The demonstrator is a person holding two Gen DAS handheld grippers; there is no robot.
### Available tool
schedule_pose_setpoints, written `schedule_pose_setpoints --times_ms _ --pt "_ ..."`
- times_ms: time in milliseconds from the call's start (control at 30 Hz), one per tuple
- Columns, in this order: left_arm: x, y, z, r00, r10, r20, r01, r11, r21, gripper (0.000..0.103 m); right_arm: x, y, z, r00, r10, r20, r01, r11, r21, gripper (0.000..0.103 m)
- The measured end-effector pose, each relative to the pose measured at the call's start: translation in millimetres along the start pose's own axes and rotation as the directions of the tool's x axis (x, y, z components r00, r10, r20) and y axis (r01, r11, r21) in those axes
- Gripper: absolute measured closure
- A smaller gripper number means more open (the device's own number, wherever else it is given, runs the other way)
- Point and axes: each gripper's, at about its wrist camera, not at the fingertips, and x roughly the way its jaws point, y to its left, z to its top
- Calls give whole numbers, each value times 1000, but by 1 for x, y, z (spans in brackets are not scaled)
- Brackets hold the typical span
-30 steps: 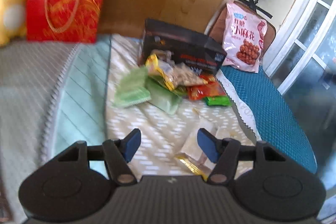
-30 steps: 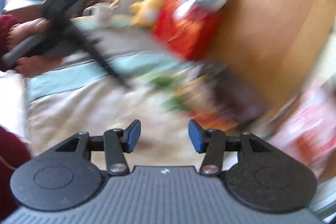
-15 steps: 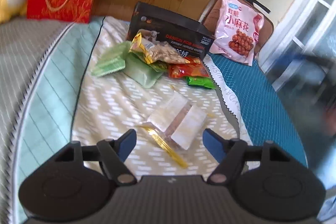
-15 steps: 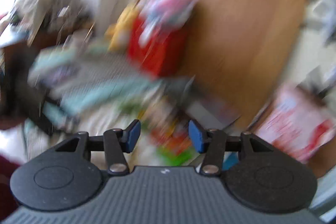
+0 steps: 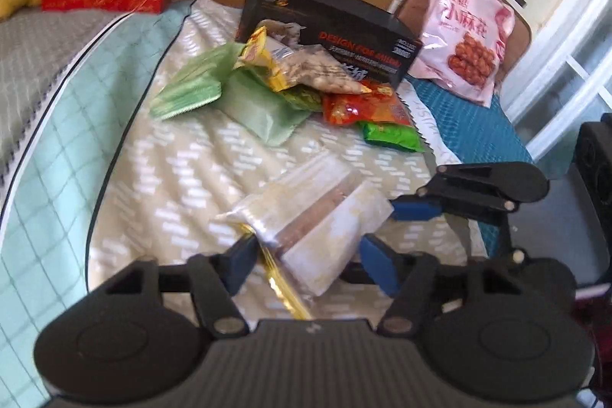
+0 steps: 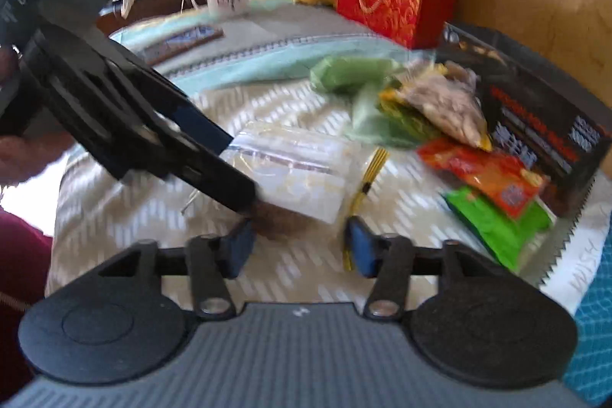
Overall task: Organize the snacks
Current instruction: 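Lower the pastry bag into the black tin and open the left gripper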
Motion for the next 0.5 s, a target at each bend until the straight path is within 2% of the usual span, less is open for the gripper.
schedule_pose_setpoints --times_ms 67,133,233,400,500 --pt "-5 -1 5 1000 3 -11 -3 1000 15 46 -3 4 3 1000 -4 13 4 1000 7 64" --pt "-14 -3 14 1000 -10 5 10 1000 28 47 -10 -1 7 999 -5 50 3 999 48 64" --pt "-37 -18 39 996 -5 94 -4 995 101 47 -27 -11 26 990 -43 132 31 996 89 65" --pt "-55 -46 114 969 -6 246 -49 975 218 46 -54 -51 81 955 -176 236 152 981 118 64" --pt "-31 -50 170 964 -32 263 -34 969 245 44 -54 -99 111 943 -239 232 194 960 202 64"
